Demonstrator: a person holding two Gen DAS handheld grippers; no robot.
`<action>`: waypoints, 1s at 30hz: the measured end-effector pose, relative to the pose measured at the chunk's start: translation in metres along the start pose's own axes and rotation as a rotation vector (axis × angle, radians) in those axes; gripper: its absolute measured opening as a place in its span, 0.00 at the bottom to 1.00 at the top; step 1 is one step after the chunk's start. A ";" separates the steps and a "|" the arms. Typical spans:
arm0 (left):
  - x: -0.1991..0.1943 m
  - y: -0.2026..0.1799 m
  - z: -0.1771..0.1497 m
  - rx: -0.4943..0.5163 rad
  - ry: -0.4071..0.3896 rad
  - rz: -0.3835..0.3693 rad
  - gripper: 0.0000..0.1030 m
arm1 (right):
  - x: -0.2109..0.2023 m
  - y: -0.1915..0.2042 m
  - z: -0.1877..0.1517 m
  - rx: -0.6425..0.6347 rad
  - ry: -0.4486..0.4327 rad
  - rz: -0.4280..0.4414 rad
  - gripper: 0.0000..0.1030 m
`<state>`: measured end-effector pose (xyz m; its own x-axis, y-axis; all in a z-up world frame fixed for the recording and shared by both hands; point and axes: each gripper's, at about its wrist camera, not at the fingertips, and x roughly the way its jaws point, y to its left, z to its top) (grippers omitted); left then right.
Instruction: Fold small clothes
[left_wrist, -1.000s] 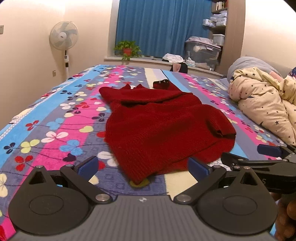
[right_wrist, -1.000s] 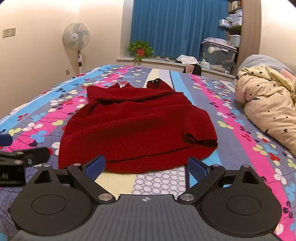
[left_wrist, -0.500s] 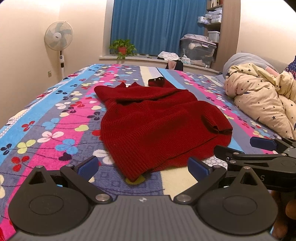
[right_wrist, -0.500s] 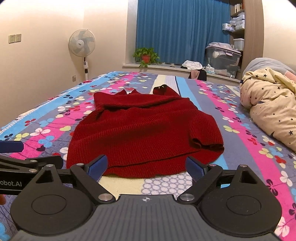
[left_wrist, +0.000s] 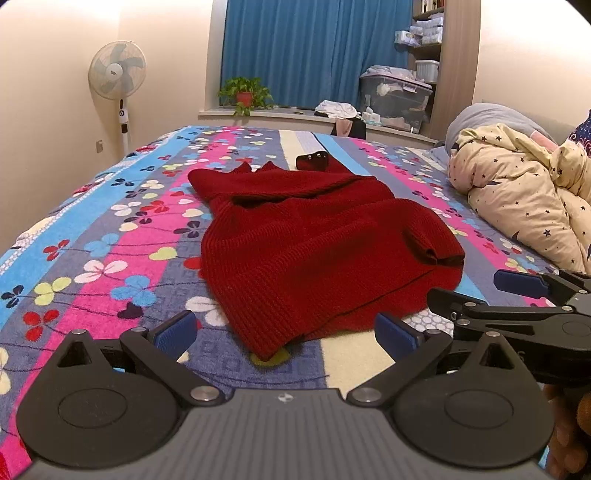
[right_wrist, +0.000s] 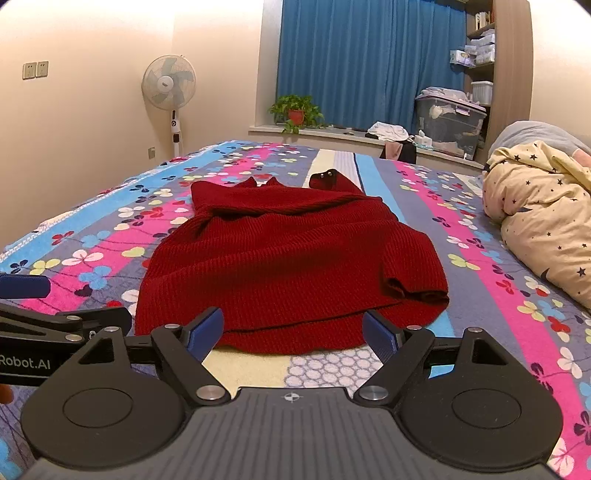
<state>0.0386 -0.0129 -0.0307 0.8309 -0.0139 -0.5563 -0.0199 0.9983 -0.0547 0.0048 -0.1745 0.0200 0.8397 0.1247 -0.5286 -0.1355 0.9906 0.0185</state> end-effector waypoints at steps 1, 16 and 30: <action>0.000 0.000 0.000 0.000 0.000 -0.001 0.99 | 0.000 0.000 0.000 -0.002 0.000 0.002 0.79; -0.001 0.000 -0.001 -0.001 -0.002 -0.001 0.99 | -0.001 0.003 0.001 -0.023 -0.016 -0.006 0.78; -0.001 0.000 -0.001 0.000 -0.002 -0.002 0.99 | -0.002 0.002 0.002 -0.019 -0.016 -0.007 0.78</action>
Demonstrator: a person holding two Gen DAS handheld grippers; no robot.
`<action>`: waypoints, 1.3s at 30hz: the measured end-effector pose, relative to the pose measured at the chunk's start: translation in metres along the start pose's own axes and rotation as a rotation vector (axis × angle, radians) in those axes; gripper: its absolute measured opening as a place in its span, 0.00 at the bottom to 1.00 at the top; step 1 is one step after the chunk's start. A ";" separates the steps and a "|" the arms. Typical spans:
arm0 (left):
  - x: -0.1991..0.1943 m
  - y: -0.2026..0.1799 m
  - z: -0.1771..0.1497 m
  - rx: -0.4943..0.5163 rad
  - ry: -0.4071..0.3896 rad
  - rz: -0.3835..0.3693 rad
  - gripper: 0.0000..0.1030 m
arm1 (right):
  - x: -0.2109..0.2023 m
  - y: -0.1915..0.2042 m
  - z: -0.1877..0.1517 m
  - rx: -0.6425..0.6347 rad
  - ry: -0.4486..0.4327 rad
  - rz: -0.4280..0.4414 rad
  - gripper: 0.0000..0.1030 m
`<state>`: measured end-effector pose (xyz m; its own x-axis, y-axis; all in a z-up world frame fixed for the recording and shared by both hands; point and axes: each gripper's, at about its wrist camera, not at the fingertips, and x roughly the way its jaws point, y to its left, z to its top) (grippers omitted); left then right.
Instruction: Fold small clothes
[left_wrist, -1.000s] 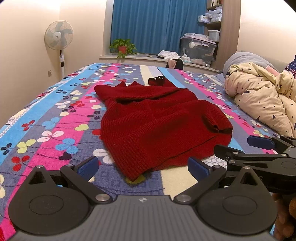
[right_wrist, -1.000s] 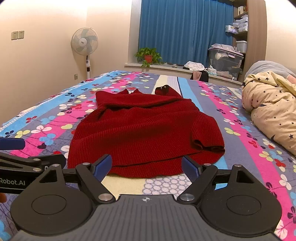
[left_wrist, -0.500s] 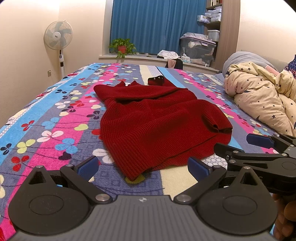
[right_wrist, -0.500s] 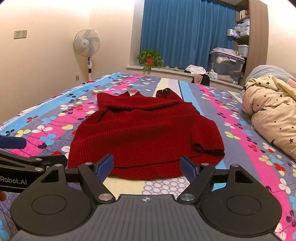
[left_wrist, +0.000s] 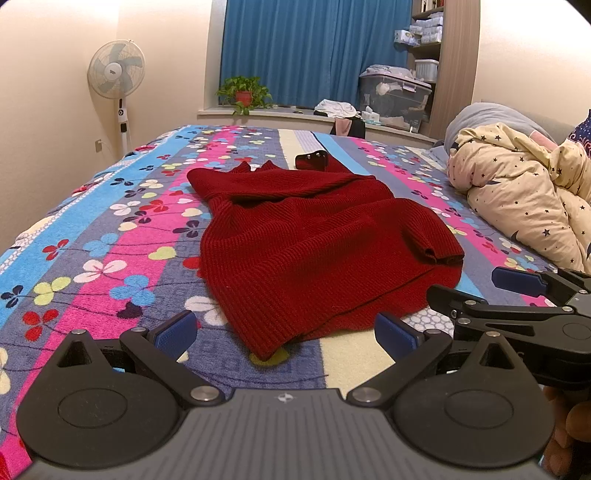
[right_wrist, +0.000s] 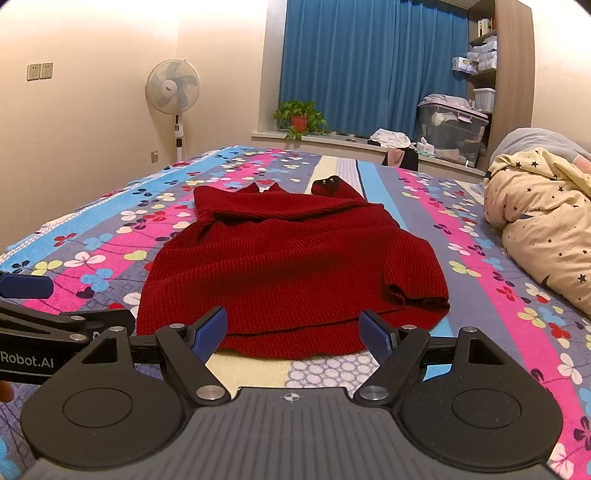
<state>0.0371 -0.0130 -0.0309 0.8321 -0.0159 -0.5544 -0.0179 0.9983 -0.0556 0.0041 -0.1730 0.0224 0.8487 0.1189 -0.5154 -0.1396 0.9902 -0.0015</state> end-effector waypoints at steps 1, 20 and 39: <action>0.000 0.000 0.000 -0.001 0.000 0.000 0.99 | 0.000 0.000 0.000 0.000 0.001 0.000 0.78; -0.001 0.001 0.000 -0.001 0.000 -0.003 0.99 | 0.000 0.001 0.000 -0.002 0.004 -0.001 0.78; -0.002 0.001 -0.001 0.001 -0.002 -0.006 0.99 | 0.001 0.002 -0.001 -0.007 0.005 -0.005 0.78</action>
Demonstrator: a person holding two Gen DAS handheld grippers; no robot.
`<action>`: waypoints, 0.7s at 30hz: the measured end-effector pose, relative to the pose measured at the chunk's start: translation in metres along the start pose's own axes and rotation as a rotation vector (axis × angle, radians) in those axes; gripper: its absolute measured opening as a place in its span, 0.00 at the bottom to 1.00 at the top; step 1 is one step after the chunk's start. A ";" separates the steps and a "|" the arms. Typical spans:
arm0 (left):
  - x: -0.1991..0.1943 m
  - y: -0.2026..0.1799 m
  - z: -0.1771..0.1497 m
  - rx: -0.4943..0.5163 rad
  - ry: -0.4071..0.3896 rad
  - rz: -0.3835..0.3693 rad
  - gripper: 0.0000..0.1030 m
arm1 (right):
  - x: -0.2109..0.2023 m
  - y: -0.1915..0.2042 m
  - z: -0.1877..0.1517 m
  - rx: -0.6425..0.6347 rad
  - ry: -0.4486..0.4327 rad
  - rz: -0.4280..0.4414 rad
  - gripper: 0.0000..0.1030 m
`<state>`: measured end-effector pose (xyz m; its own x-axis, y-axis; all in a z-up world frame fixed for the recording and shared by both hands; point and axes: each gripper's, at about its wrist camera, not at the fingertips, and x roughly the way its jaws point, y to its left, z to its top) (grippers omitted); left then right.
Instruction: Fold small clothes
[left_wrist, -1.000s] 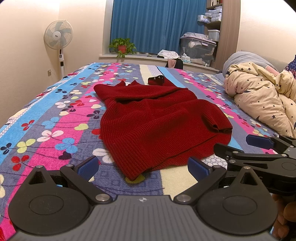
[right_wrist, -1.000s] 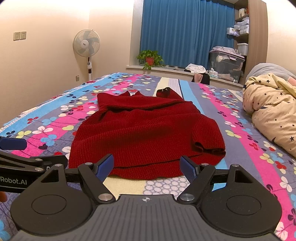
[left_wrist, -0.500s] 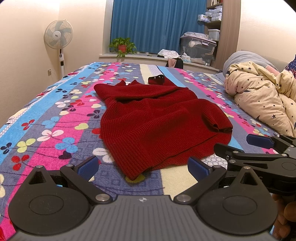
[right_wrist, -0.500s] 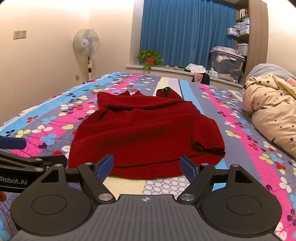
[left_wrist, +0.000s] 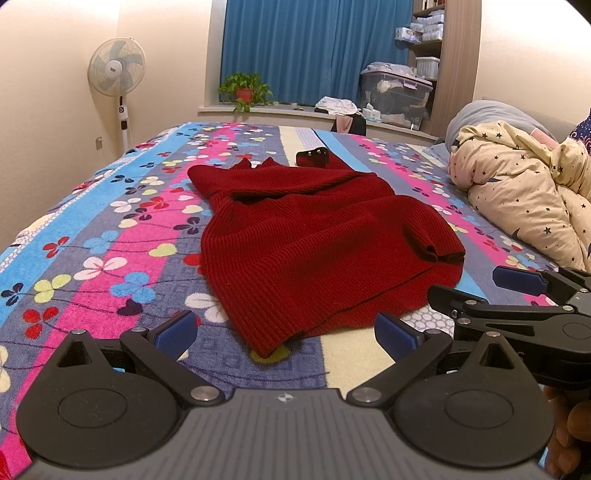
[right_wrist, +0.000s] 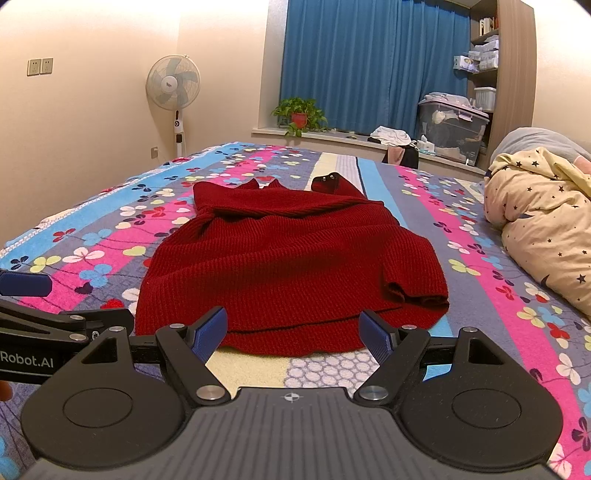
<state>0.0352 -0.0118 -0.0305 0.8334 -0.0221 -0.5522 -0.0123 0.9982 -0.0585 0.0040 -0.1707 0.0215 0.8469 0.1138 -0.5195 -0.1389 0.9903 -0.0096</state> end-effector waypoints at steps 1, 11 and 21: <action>0.000 0.000 0.000 0.000 0.000 0.000 0.99 | 0.000 0.000 0.000 -0.001 0.000 0.000 0.78; -0.001 0.000 0.000 0.000 -0.001 -0.002 0.99 | 0.000 0.001 0.000 -0.002 0.001 -0.002 0.78; -0.001 0.000 -0.001 0.001 -0.001 -0.004 0.99 | 0.000 0.001 0.000 -0.003 0.002 -0.002 0.78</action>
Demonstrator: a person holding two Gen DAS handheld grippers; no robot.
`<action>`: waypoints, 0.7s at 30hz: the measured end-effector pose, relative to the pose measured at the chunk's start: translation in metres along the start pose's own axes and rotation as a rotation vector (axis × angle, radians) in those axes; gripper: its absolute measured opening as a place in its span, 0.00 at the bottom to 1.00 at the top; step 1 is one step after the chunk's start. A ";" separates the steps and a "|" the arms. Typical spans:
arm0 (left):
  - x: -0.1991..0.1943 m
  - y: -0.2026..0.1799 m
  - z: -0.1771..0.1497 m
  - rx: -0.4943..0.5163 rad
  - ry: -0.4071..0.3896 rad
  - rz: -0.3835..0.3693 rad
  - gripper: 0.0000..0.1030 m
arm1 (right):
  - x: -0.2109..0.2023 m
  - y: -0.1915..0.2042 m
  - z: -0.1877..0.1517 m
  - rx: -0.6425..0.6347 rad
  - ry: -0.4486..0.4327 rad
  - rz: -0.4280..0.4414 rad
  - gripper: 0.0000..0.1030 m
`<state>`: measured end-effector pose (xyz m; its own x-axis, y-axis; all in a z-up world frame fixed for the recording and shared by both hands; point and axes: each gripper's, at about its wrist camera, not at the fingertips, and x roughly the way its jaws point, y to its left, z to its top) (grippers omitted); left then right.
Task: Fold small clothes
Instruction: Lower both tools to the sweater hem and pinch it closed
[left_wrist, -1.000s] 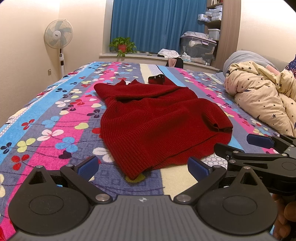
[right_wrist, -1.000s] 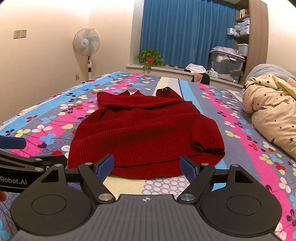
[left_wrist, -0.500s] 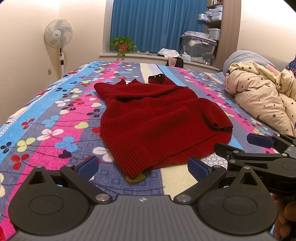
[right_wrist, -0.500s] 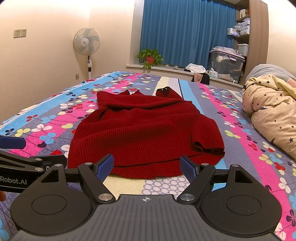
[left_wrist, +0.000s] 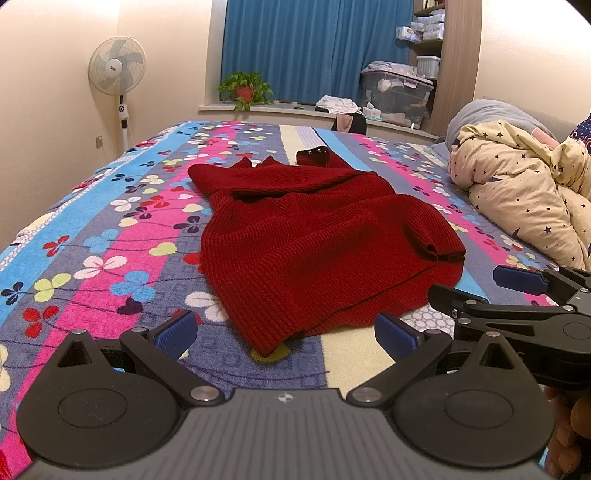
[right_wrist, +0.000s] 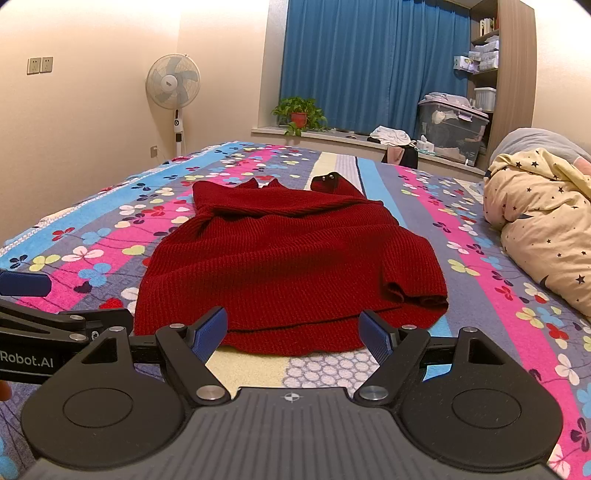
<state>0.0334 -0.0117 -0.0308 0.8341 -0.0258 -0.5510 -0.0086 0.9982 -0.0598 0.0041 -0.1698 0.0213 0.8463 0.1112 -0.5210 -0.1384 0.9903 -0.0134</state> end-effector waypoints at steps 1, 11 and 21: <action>0.000 0.000 0.000 0.000 0.000 -0.001 0.99 | 0.000 0.000 0.000 0.000 0.000 0.000 0.78; -0.002 -0.003 -0.005 0.023 -0.009 -0.001 0.99 | -0.003 -0.004 -0.001 -0.004 -0.020 -0.016 0.78; -0.007 0.013 0.024 0.154 -0.036 0.008 0.66 | -0.016 -0.053 0.014 0.147 -0.113 -0.129 0.34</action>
<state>0.0412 0.0032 -0.0078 0.8538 -0.0187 -0.5203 0.0668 0.9950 0.0740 0.0055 -0.2226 0.0423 0.9056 -0.0170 -0.4238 0.0445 0.9975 0.0551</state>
